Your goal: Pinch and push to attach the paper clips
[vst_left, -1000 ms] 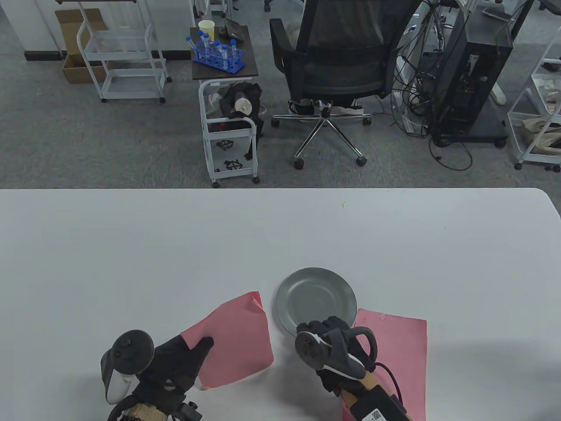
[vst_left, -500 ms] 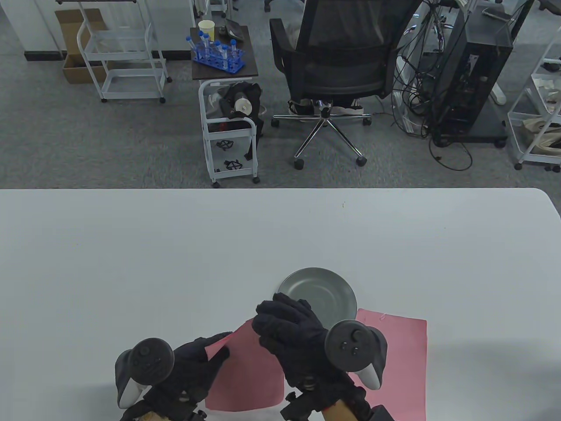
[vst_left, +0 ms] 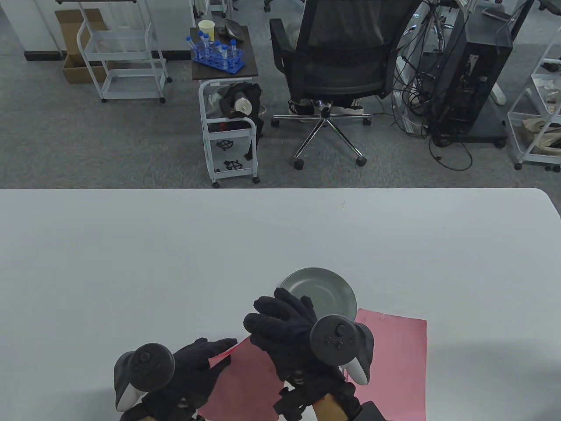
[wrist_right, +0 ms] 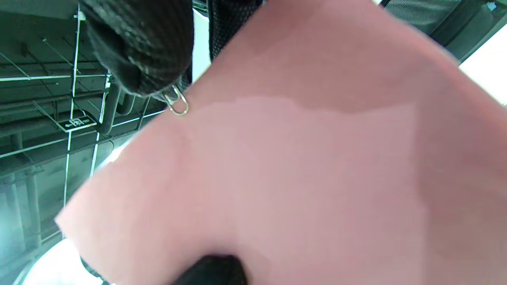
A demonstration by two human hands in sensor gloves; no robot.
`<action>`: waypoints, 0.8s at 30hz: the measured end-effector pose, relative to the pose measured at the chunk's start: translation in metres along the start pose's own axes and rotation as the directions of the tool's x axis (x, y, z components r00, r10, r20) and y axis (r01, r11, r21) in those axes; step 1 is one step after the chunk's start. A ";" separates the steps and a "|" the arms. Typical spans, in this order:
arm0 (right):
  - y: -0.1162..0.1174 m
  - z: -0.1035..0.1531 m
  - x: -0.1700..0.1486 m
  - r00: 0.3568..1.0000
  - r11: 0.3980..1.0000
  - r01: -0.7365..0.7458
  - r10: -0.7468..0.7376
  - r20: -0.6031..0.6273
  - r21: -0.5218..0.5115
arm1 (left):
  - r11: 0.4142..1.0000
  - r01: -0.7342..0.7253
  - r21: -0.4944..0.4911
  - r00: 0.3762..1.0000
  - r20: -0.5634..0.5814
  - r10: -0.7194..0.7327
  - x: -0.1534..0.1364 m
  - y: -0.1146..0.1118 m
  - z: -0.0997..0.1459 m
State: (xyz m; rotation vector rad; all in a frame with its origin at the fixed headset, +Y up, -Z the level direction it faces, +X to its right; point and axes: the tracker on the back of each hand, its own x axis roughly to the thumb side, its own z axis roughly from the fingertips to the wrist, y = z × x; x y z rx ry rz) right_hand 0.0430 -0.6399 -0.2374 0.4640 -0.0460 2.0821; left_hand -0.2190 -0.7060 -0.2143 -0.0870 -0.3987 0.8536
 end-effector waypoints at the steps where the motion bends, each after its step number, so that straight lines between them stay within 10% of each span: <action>1: -0.001 0.000 0.000 1.000 1.000 -0.001 0.001 0.002 -0.005 | 1.000 0.008 -0.002 1.000 -0.002 -0.008 0.000 -0.001 0.000; 12: 0.011 0.007 -0.003 0.990 0.985 -0.135 0.138 0.023 -0.107 | 0.993 -0.111 -0.040 0.994 -0.004 0.111 -0.006 -0.006 -0.003; 24: 0.025 0.023 0.007 0.821 0.815 -0.558 0.569 0.038 -0.157 | 0.982 -0.183 -0.044 0.983 -0.033 0.182 -0.014 -0.001 -0.003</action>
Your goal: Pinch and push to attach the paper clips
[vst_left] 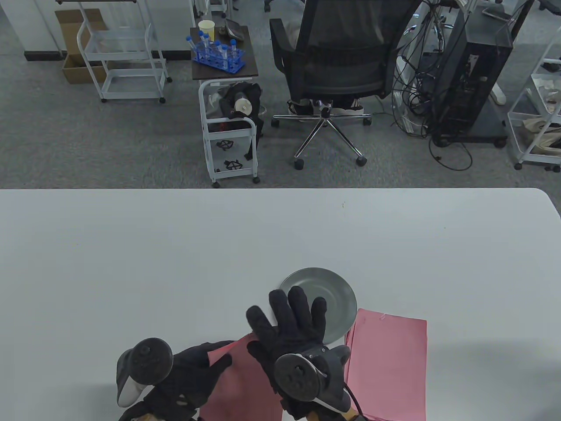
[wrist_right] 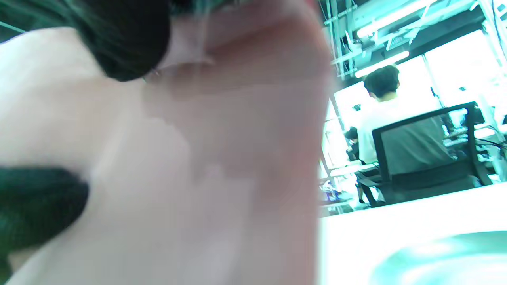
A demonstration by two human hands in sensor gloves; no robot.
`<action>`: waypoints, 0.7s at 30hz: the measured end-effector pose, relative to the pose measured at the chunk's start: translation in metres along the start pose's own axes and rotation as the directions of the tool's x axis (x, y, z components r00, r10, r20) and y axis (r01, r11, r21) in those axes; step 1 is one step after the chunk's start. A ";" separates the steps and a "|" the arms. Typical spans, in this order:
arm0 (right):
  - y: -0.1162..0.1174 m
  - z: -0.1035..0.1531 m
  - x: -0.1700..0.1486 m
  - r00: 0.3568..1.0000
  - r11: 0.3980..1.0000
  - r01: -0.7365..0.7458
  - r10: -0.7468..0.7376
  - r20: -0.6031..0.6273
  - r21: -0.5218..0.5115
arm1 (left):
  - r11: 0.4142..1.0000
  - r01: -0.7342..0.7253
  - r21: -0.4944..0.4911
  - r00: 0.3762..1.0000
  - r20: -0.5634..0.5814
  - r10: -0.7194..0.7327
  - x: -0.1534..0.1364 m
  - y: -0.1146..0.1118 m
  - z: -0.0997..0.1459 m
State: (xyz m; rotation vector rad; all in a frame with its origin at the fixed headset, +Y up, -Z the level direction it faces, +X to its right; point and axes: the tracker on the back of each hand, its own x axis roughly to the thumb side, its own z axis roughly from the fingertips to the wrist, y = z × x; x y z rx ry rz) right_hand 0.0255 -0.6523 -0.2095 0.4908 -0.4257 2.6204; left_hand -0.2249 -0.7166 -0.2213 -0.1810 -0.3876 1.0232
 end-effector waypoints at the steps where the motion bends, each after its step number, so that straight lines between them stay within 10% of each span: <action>1: -0.002 0.002 -0.006 0.998 0.998 0.055 -0.056 -0.017 -0.006 | 0.999 -0.012 0.030 1.000 -0.005 0.013 -0.001 0.002 0.001; 3: 0.002 0.004 -0.025 0.946 0.952 0.305 -0.298 -0.130 0.038 | 0.996 -0.047 0.080 0.999 0.004 0.046 -0.004 0.006 0.004; 7: 0.027 0.014 -0.057 0.646 0.585 0.763 -0.686 -0.335 0.273 | 0.979 -0.203 0.020 0.977 0.075 0.200 -0.007 0.003 0.002; 11: -0.012 0.019 -0.066 0.733 0.725 0.677 -0.652 -0.192 0.127 | 0.950 -0.278 -0.140 0.946 0.133 0.296 0.005 -0.014 -0.001; 15: -0.068 0.033 -0.117 0.802 0.852 0.504 -0.523 -0.289 -0.144 | 0.986 -0.147 -0.082 0.984 0.090 0.154 0.007 -0.016 0.002; 21: -0.074 0.090 -0.226 0.569 0.851 0.519 -0.412 -0.712 -0.077 | 0.982 -0.187 -0.031 0.982 0.002 0.187 -0.012 -0.005 -0.001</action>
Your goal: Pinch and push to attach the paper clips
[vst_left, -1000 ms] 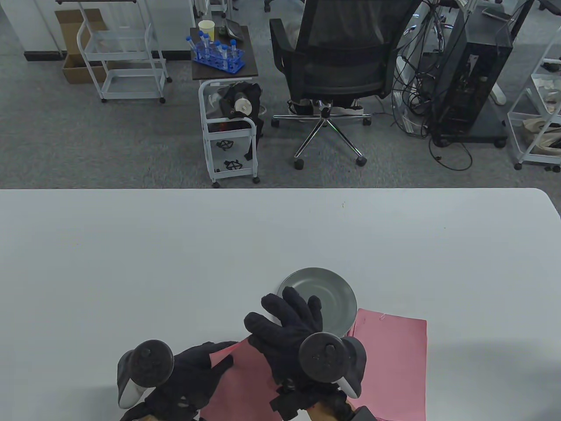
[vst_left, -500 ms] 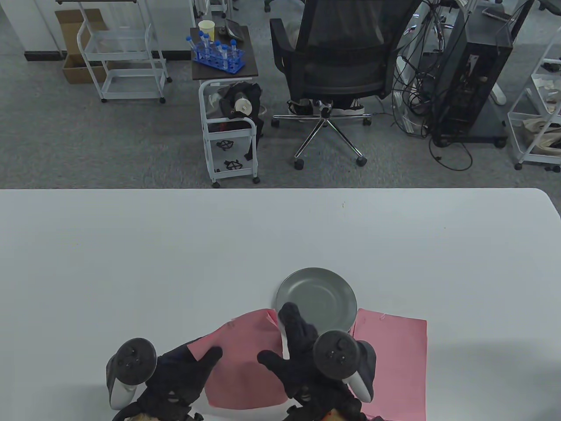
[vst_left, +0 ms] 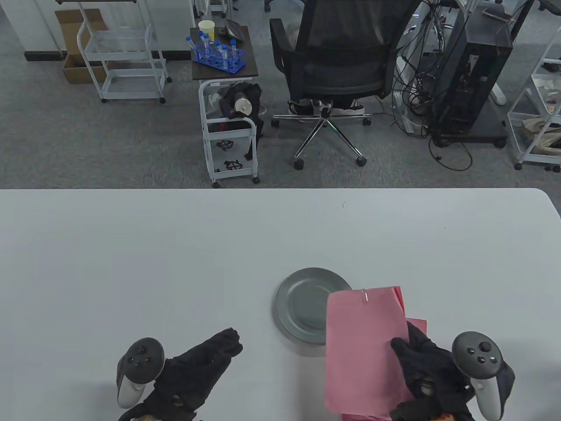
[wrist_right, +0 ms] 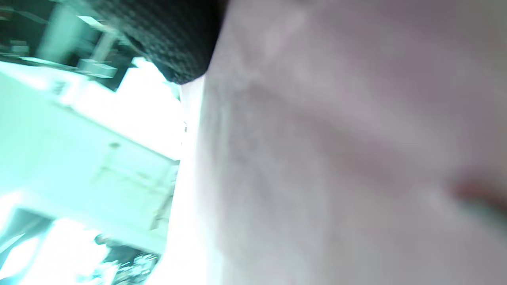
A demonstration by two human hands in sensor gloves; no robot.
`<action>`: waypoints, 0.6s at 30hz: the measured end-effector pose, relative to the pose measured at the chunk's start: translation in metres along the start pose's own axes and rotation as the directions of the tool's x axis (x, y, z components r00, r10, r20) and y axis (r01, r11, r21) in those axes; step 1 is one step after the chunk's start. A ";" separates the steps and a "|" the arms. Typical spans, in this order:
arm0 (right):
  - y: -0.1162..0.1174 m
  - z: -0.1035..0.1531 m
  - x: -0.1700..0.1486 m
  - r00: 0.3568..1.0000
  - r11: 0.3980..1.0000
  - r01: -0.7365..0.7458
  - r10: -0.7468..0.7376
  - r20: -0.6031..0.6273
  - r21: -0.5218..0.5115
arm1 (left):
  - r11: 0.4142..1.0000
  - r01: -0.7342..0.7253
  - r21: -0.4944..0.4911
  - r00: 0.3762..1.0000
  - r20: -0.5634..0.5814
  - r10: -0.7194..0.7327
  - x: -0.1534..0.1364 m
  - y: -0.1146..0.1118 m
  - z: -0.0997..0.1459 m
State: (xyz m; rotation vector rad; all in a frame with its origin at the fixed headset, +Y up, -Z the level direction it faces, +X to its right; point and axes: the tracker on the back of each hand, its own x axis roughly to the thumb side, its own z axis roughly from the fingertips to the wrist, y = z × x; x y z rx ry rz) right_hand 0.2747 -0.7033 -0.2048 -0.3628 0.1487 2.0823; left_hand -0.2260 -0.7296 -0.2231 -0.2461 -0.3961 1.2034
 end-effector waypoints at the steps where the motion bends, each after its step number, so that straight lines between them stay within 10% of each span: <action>1: -0.003 -0.003 -0.012 0.999 1.000 -0.011 0.010 -0.049 -0.022 | 1.000 -0.001 0.002 1.000 -0.011 0.001 -0.002 0.001 0.000; 10: 0.013 -0.025 -0.026 0.905 0.923 -0.370 0.333 -0.265 -0.103 | 0.999 0.029 0.012 0.997 -0.076 -0.028 -0.012 0.005 0.000; 15: 0.026 -0.021 -0.012 0.703 0.717 -0.683 0.593 -0.391 -0.140 | 0.998 0.053 0.023 0.991 -0.125 -0.050 -0.015 0.010 0.000; 18: 0.029 0.000 0.017 0.832 0.758 -0.538 0.549 -0.085 -0.368 | 0.996 0.080 0.039 0.990 -0.117 -0.075 -0.013 0.016 0.000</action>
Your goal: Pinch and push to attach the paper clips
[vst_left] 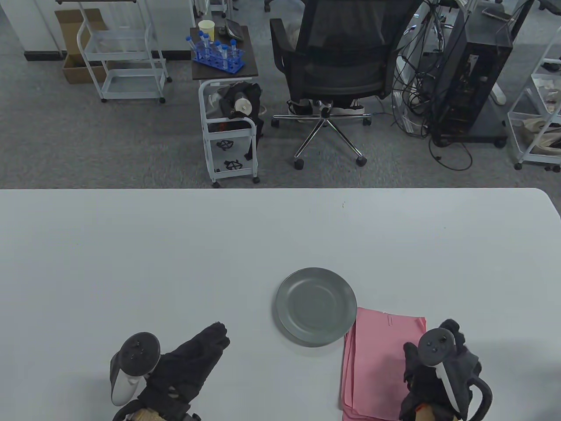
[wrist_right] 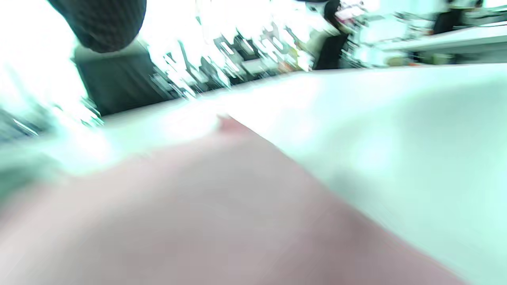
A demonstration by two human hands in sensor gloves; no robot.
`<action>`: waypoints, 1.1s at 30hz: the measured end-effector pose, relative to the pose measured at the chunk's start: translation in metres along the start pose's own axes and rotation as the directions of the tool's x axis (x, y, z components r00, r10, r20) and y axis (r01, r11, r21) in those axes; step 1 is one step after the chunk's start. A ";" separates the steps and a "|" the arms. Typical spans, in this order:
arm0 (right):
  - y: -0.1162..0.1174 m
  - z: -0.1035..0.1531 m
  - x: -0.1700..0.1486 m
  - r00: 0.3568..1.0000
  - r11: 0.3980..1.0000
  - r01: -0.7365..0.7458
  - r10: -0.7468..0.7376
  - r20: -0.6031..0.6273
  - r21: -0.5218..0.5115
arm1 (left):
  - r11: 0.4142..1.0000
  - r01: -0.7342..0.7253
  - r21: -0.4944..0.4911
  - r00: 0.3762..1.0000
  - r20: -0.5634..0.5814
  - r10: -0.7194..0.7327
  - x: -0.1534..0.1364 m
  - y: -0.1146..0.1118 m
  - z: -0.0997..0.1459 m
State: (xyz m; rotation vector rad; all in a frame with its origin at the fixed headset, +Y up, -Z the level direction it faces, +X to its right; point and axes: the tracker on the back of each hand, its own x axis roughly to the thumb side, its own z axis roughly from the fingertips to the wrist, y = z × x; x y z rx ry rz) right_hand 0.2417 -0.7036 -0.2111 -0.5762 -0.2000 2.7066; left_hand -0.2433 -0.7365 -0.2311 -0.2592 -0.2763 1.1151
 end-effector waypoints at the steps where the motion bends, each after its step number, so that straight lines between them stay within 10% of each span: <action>1: -0.007 0.010 0.010 0.983 0.985 0.124 -0.107 0.146 -0.118 | 1.000 0.001 0.016 1.000 -0.001 -0.001 0.001 0.002 -0.001; 4: -0.021 0.050 0.046 0.863 0.932 0.281 -0.140 0.486 -0.230 | 0.999 0.008 0.053 1.000 -0.006 -0.007 0.003 0.005 -0.002; 8: -0.001 0.070 0.078 0.839 0.964 0.129 0.019 0.543 -0.233 | 0.994 0.090 0.060 0.996 -0.009 -0.090 0.009 0.001 -0.003; 18: 0.048 0.037 0.076 0.888 0.996 -0.079 0.084 0.451 -0.030 | 0.804 0.572 0.162 0.819 -0.070 -0.569 0.030 -0.012 0.002; 33: 0.046 0.026 0.061 0.905 0.987 0.032 -0.096 0.414 0.158 | 0.770 0.624 0.130 0.780 -0.163 -0.605 0.014 -0.009 0.002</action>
